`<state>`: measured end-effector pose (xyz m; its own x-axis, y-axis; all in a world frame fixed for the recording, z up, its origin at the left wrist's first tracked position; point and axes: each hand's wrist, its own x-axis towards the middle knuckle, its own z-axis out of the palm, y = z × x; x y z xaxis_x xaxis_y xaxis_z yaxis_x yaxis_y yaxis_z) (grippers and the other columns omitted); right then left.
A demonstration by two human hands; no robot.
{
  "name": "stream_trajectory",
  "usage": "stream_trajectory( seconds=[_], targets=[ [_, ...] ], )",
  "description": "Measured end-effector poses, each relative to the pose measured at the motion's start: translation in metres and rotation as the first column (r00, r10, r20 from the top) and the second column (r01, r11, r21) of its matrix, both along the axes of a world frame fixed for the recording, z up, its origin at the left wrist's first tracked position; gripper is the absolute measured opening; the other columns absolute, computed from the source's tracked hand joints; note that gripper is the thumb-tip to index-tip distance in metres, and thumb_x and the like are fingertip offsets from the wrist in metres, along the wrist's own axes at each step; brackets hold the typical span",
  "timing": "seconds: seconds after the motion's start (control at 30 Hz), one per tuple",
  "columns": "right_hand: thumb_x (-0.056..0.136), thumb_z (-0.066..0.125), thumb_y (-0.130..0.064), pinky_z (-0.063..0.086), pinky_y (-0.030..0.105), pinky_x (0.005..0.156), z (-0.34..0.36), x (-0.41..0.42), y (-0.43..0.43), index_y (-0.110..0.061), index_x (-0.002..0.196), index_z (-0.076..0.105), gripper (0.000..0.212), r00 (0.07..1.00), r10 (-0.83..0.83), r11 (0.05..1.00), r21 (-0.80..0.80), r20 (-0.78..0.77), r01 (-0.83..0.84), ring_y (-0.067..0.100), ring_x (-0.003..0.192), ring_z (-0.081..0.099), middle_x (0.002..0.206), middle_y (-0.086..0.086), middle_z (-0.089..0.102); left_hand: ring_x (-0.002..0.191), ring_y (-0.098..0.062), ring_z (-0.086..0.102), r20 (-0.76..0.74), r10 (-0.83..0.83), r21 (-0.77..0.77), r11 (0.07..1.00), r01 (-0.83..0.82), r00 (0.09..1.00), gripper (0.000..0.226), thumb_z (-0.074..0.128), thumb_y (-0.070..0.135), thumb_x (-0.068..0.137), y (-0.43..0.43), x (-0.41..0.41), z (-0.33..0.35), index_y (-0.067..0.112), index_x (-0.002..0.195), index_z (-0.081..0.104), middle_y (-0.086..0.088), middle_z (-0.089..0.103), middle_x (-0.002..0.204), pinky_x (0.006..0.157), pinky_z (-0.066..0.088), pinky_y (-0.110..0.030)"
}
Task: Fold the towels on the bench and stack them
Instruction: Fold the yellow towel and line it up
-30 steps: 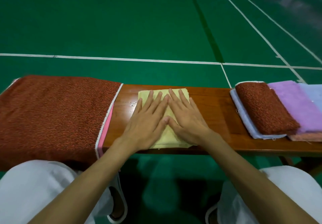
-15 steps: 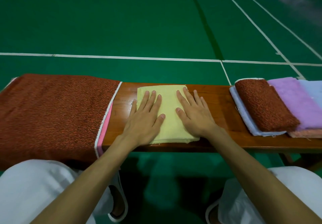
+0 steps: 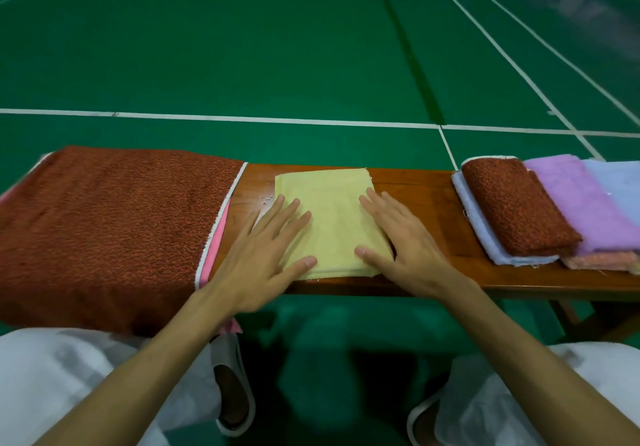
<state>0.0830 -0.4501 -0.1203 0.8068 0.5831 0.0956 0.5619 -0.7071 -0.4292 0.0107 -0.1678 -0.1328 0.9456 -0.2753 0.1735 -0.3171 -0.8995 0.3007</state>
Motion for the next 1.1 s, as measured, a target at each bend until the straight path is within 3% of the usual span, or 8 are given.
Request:
stream_trajectory(
  seconds=[0.2, 0.33, 0.5, 0.67, 0.73, 0.87, 0.97, 1.1],
  targets=[
    [0.073, 0.079, -0.066, 0.032, 0.059, 0.119, -0.022, -0.013, -0.023, -0.019, 0.160, 0.033, 0.109, 0.986, 0.142, 0.990, -0.018, 0.091, -0.141, 0.021, 0.156, 0.019, 0.169, -0.002, 0.023, 0.157, -0.023, 0.016, 0.013, -0.060, 0.060, 0.996, 0.059, 0.998, 0.101, 0.071, 0.069, 0.082, 0.009, -0.019, -0.014, 0.026, 0.162, 0.028, -0.001, 0.018, 0.171, 0.124, 0.018, -0.041],
    [0.073, 0.086, -0.047, 0.048, 0.056, 0.104, -0.025, -0.021, -0.031, -0.021, 0.145, 0.058, 0.082, 0.975, 0.130, 0.989, 0.047, 0.178, -0.140, 0.026, 0.142, 0.041, 0.157, 0.000, 0.047, 0.135, -0.025, 0.046, 0.068, -0.067, -0.021, 0.997, 0.069, 0.995, 0.075, 0.080, 0.037, 0.079, 0.016, -0.024, -0.014, 0.026, 0.148, 0.052, 0.000, 0.046, 0.156, 0.103, 0.047, -0.052],
    [0.078, 0.087, -0.030, 0.054, 0.048, 0.081, -0.016, -0.019, -0.034, -0.023, 0.116, 0.078, 0.040, 0.968, 0.111, 0.965, 0.209, 0.225, -0.159, 0.021, 0.115, 0.056, 0.124, -0.008, 0.072, 0.107, -0.012, 0.052, 0.122, -0.063, -0.239, 0.967, 0.091, 0.991, 0.039, 0.060, 0.031, 0.082, 0.022, -0.024, 0.000, 0.030, 0.117, 0.077, 0.019, 0.066, 0.128, 0.086, 0.050, -0.043],
    [0.095, 0.068, -0.037, 0.050, 0.046, 0.061, 0.004, -0.008, -0.030, -0.051, 0.106, 0.072, 0.019, 0.989, 0.095, 0.907, 0.419, -0.116, -0.038, 0.017, 0.079, 0.057, 0.088, -0.019, 0.066, 0.094, -0.009, 0.065, -0.126, -0.034, -0.679, 0.731, -0.062, 0.991, 0.022, 0.070, 0.020, 0.098, 0.015, -0.012, 0.012, 0.032, 0.115, 0.074, 0.018, 0.072, 0.097, 0.083, 0.048, -0.016],
    [0.099, 0.064, -0.030, 0.057, 0.046, 0.069, 0.010, -0.003, -0.025, -0.037, 0.113, 0.075, 0.019, 0.956, 0.111, 0.862, 0.505, -0.273, 0.044, 0.021, 0.088, 0.068, 0.097, -0.011, 0.075, 0.090, -0.005, 0.071, -0.204, -0.007, -0.755, 0.637, -0.153, 0.979, 0.022, 0.062, 0.014, 0.101, 0.008, -0.002, 0.015, 0.027, 0.117, 0.072, 0.012, 0.078, 0.098, 0.077, 0.053, -0.018],
    [0.103, 0.058, -0.017, 0.048, 0.019, 0.055, 0.015, 0.010, -0.017, -0.004, 0.102, 0.071, 0.018, 0.876, 0.036, 0.822, 0.513, -0.482, 0.249, 0.005, 0.061, 0.064, 0.070, -0.004, 0.073, 0.086, -0.012, 0.075, -0.338, 0.109, -0.771, 0.537, -0.341, 0.935, 0.018, 0.057, 0.022, 0.105, -0.001, 0.019, 0.016, 0.018, 0.113, 0.072, 0.004, 0.080, 0.096, 0.073, 0.058, -0.028],
    [0.103, 0.060, -0.026, 0.037, 0.023, 0.045, 0.014, 0.019, -0.015, -0.006, 0.093, 0.068, 0.024, 0.847, -0.065, 0.826, 0.448, -0.527, 0.342, 0.010, 0.047, 0.050, 0.057, 0.000, 0.062, 0.086, -0.031, 0.073, -0.455, 0.220, -0.705, 0.504, -0.500, 0.863, 0.027, 0.062, 0.034, 0.102, -0.003, 0.030, 0.013, 0.012, 0.097, 0.077, -0.008, 0.078, 0.090, 0.072, 0.056, -0.047],
    [0.097, 0.069, -0.030, 0.044, 0.025, 0.047, 0.007, 0.027, -0.005, -0.008, 0.082, 0.072, 0.027, 0.840, -0.265, 0.801, 0.377, -0.473, 0.465, 0.006, 0.051, 0.056, 0.061, -0.001, 0.066, 0.084, -0.030, 0.069, -0.553, 0.306, -0.636, 0.446, -0.630, 0.775, 0.030, 0.068, 0.039, 0.097, -0.008, 0.038, 0.012, 0.012, 0.087, 0.077, -0.010, 0.075, 0.088, 0.068, 0.052, -0.043]
  ],
)
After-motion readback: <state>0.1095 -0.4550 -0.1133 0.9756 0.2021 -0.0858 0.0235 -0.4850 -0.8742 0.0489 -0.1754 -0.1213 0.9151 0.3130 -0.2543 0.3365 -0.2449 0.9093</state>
